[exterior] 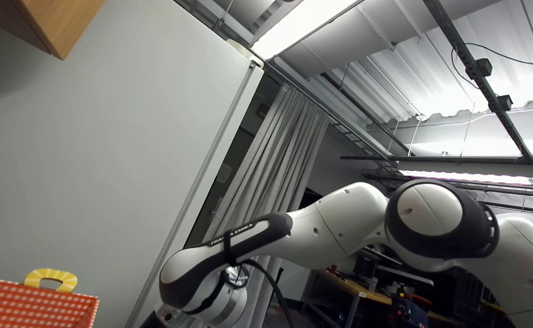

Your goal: Open the kitchen drawer on the right side of the unit

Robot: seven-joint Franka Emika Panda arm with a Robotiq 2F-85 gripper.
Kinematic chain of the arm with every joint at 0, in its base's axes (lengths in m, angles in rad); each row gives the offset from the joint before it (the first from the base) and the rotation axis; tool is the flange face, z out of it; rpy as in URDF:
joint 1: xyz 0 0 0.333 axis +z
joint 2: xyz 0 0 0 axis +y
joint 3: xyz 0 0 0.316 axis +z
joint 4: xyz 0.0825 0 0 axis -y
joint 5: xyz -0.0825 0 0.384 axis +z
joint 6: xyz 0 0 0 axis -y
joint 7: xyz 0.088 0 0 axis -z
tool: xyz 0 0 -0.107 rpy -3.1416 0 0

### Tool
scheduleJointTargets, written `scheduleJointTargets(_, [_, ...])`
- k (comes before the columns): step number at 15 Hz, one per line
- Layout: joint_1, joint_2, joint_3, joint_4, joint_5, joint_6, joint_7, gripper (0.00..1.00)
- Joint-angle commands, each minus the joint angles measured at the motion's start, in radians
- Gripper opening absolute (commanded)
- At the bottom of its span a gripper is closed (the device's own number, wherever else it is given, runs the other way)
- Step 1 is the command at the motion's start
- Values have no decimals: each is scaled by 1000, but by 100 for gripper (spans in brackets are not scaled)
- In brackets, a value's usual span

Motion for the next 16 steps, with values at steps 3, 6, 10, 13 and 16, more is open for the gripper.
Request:
scheduleJointTargets(3, [-2,-20,-67,-36,-45,27,19,100])
scheduleJointTargets(6, [4,-40,-119,-69,-90,33,22,100])
scheduleJointTargets(10, [7,-85,-194,-121,-176,49,32,100])
scheduleJointTargets(13, [10,-130,-252,-173,-244,80,42,100])
scheduleJointTargets(16, [13,-173,-311,-224,-311,105,67,100])
